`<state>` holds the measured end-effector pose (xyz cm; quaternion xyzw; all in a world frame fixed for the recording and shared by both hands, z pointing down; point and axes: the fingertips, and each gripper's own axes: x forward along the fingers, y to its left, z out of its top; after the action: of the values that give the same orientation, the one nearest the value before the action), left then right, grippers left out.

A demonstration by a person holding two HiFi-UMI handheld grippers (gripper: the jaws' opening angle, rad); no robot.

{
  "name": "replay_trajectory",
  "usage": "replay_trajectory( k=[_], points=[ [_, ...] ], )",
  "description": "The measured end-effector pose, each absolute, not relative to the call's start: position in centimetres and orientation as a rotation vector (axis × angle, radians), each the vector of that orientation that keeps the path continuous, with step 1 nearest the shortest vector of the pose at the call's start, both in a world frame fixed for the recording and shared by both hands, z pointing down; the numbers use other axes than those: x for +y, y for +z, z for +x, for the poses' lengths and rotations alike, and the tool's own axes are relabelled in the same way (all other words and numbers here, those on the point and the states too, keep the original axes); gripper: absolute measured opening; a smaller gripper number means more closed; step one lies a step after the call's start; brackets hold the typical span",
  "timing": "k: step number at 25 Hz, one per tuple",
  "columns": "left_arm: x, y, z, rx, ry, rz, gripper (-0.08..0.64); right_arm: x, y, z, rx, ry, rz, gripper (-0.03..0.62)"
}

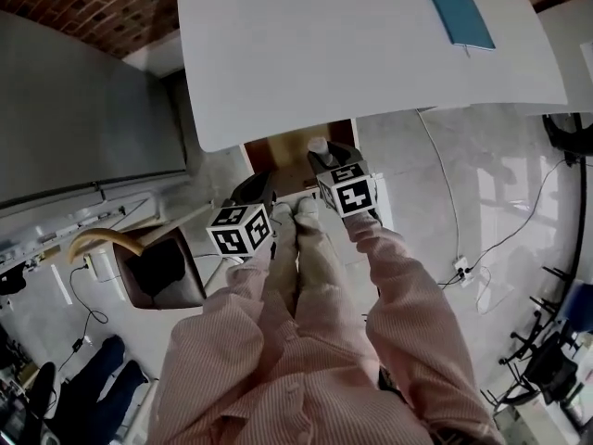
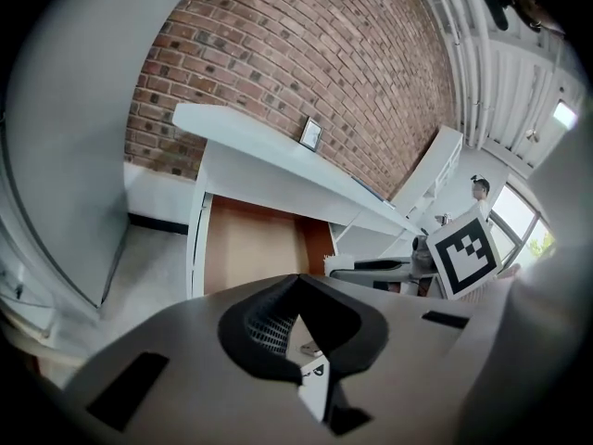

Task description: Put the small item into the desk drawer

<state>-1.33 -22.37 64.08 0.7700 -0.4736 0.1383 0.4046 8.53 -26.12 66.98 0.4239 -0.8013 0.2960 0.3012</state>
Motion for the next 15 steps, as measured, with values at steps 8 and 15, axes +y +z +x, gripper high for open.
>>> replay_trajectory(
  k=[8, 15],
  points=[
    [-24.4, 67.2, -1.3, -1.197, 0.32, 1.922, 0.0, -27.6, 70.4, 6.4, -2.11, 0.606, 0.968, 0.169],
    [-25.7, 68.8, -1.2, -1.202, 0.296, 1.908, 0.0, -28.6, 73.2, 5.7, -2.061, 0.446, 0.819, 0.169]
  ],
)
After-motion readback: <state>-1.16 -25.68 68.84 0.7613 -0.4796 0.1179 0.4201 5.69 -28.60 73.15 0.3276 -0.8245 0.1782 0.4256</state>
